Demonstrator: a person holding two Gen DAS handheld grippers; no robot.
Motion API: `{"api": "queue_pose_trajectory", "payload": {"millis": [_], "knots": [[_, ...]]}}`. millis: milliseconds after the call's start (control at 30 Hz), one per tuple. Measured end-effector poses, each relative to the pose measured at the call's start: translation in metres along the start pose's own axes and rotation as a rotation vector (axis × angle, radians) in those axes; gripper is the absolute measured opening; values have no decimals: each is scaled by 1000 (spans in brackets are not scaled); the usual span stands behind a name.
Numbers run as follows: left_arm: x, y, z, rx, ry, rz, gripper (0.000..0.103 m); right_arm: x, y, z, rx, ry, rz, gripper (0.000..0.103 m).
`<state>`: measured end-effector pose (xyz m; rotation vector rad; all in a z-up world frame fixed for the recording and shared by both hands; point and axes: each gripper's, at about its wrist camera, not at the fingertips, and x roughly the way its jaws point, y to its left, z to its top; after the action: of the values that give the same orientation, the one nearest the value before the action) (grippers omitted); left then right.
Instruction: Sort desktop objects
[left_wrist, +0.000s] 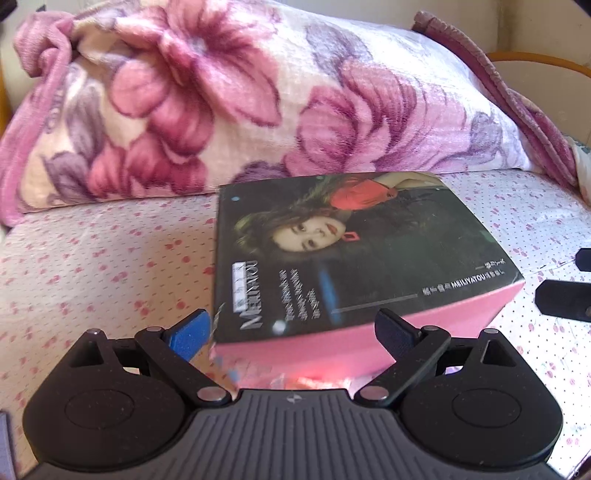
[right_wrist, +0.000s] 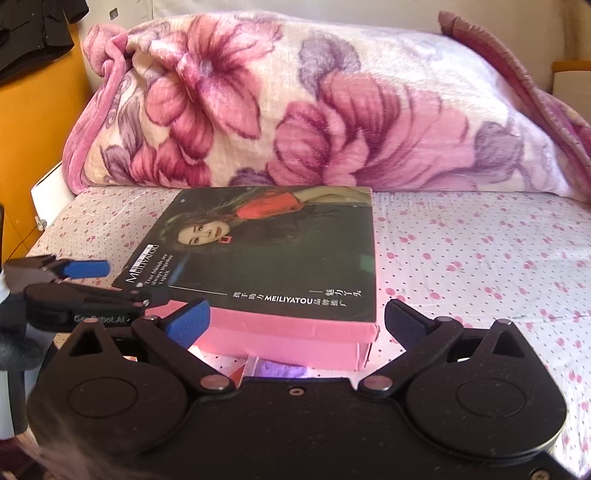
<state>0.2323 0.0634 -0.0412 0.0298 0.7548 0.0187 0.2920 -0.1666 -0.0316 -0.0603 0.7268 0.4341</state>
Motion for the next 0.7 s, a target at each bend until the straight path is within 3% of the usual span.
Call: {"api": "queue_pose_trajectory", "payload": {"millis": [267,500,700], "knots": [[-42,-5,-16,2,-17,1,96,-39,5,-11,34,-8,-38,102],[-73,-12,-29,-1,-31,56,96,-61,8,-11,84,0,-41,102],[-96,-12,-43,-35,-27,89,96,-84,18,-18,62,-7,-108,102]]}}
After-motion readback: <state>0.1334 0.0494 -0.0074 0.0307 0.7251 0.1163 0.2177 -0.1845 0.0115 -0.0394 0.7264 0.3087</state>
